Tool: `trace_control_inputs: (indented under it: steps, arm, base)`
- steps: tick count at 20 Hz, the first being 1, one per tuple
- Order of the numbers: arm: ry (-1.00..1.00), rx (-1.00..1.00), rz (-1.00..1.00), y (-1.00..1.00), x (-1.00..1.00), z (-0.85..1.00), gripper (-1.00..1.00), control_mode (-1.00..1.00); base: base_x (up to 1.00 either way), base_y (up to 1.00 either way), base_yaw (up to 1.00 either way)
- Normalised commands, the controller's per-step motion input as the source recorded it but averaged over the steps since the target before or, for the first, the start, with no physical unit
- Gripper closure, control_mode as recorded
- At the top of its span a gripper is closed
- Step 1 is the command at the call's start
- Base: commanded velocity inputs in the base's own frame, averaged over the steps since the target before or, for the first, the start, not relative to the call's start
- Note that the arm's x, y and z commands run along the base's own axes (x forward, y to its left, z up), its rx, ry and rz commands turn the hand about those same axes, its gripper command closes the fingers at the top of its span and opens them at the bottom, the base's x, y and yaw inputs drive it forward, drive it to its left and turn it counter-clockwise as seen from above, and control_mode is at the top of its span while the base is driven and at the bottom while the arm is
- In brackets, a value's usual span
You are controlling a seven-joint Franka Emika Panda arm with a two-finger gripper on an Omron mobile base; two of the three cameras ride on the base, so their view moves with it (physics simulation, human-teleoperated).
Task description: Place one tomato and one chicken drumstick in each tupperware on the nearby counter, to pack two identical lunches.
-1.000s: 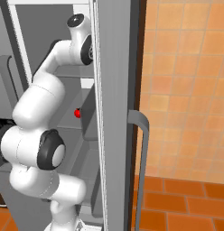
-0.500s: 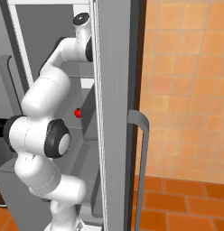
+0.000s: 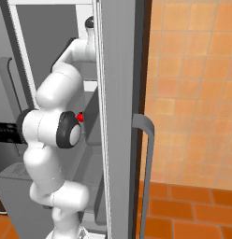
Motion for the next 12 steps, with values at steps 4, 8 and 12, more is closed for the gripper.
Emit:
trace_control_inputs:
  steps: [4, 8, 12]
  arm:
    - [0.0, 0.0, 0.0, 0.0, 0.35, -0.02, -1.0, -1.0]
    - [0.03, 0.0, -0.01, -0.14, 0.01, -0.15, -1.0, -1.0]
    - [0.07, 0.0, 0.0, -0.14, 0.02, -0.25, -1.0, -1.0]
  base:
    - [0.0, 0.0, 0.0]
    - [0.0, 0.0, 0.0]
    - [0.0, 0.0, 0.0]
